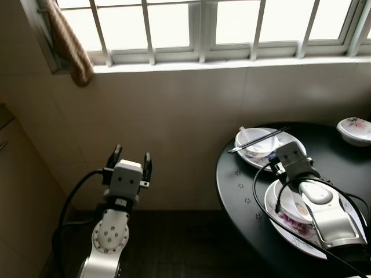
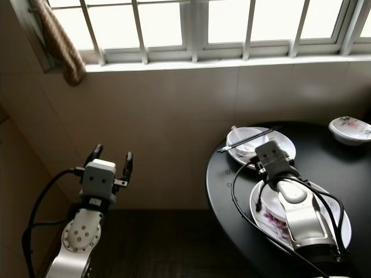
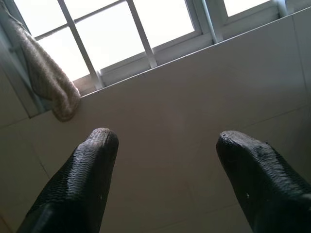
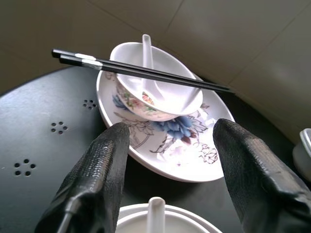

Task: Kitchen organization

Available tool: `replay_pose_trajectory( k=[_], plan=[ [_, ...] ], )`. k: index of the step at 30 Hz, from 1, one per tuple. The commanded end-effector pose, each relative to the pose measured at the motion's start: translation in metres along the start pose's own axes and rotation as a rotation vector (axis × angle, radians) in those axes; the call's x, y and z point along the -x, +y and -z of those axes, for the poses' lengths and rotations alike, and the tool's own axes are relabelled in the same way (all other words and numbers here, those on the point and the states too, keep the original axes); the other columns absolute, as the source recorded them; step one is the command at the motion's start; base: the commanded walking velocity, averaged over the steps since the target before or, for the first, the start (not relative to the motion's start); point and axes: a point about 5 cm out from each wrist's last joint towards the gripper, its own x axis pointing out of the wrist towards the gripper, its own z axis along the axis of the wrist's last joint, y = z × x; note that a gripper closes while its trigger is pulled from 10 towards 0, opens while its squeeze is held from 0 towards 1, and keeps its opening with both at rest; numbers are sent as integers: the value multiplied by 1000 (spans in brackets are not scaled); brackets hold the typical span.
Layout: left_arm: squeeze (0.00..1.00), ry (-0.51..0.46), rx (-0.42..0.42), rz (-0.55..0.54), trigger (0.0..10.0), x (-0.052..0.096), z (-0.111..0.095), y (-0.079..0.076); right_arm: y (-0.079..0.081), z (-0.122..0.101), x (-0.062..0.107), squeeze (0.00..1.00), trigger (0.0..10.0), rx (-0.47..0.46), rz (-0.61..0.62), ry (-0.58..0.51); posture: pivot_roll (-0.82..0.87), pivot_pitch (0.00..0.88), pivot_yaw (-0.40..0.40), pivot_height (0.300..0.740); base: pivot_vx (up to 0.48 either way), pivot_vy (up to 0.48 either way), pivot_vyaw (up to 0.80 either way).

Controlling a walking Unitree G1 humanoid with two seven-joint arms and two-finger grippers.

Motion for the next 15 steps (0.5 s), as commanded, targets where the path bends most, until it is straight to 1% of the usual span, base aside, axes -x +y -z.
replay_pose_trajectory(
  k=[1,3,4,5,6,7,11,12,15],
  plan=[
    [0,4,-8,0,10000,-1,2,3,-12,-12,1,0,10000,-66,-18,-10,-59,0,6,740,0,0,0],
    [0,5,-10,-1,10000,-1,2,4,-14,-13,2,0,10000,-116,-48,7,-59,0,3,740,0,0,0],
    [0,6,-10,-1,10000,-1,3,4,-15,-13,3,0,10000,-124,-63,12,-59,0,3,740,0,0,0],
    [0,7,-11,-3,10000,-1,3,4,-16,-13,4,0,10000,-123,-87,25,-58,0,2,740,0,0,0],
    [0,7,-11,-3,10000,-1,3,4,-16,-13,4,0,10000,-123,-87,25,-58,0,2,740,0,0,0],
    [0,7,-12,-5,10000,-1,4,5,-19,-12,5,0,10000,-123,-92,34,-58,0,2,740,0,0,0],
    [0,9,-13,-6,10000,-1,4,5,-24,-9,5,0,10000,-117,-78,53,-59,0,3,740,0,0,0],
    [0,10,-15,-5,10000,-1,5,6,-27,-5,6,0,10000,-105,-71,80,-57,0,3,740,0,0,0],
    [0,12,-18,-3,10000,-1,6,6,-29,-2,9,0,10000,-100,-75,105,-57,0,5,740,0,0,0]
  ],
)
